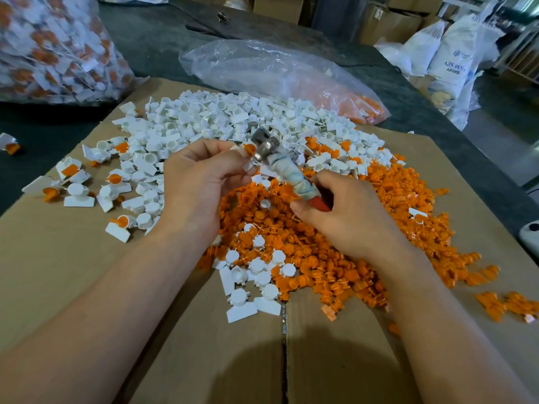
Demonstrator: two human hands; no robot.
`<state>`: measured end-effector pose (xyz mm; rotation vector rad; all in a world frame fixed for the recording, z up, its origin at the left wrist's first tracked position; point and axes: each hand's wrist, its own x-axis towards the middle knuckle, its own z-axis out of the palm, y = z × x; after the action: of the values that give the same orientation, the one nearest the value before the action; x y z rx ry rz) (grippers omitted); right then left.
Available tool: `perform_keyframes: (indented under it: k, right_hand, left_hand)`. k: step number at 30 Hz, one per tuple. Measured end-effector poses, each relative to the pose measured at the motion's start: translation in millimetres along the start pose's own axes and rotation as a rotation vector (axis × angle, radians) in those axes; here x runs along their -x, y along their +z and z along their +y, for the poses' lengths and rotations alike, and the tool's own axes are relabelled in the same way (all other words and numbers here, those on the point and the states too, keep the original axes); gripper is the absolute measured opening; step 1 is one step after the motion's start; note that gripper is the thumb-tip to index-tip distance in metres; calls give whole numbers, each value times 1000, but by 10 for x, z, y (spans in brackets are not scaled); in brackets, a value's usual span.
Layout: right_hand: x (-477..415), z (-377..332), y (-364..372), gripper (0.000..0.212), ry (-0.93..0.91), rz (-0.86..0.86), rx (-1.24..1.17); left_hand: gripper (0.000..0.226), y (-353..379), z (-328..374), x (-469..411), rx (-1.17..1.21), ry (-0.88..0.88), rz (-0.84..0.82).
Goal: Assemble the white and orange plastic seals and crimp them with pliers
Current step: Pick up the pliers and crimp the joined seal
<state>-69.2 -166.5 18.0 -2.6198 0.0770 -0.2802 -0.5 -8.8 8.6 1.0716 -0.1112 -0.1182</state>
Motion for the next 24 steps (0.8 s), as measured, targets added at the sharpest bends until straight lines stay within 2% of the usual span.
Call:
perform_keyframes:
  k: [3,8,11,14,19,24]
  right_hand:
    - [-8,20,-18,20,88,-12,-140]
    - [-18,64,-74,19,199,21,-408]
    - [-43,127,-114,23,213,29,-315]
    - [-63,180,-133,35,266,23,-194]
    - [-107,267,-86,68,302,39,113]
    - [-123,298,-48,77,301,12,180]
  left_hand:
    - [19,-16,0,4,-18,-50,-31]
    - [14,1,2,53,-92,-96,-181]
    - [7,15,2,67,-83,-123,-212]
    - [6,23,-4,73,-33,-142,-204]
    - [9,23,0,83,-96,-128,-190]
    - [14,17,2,106,-198,-83,-185]
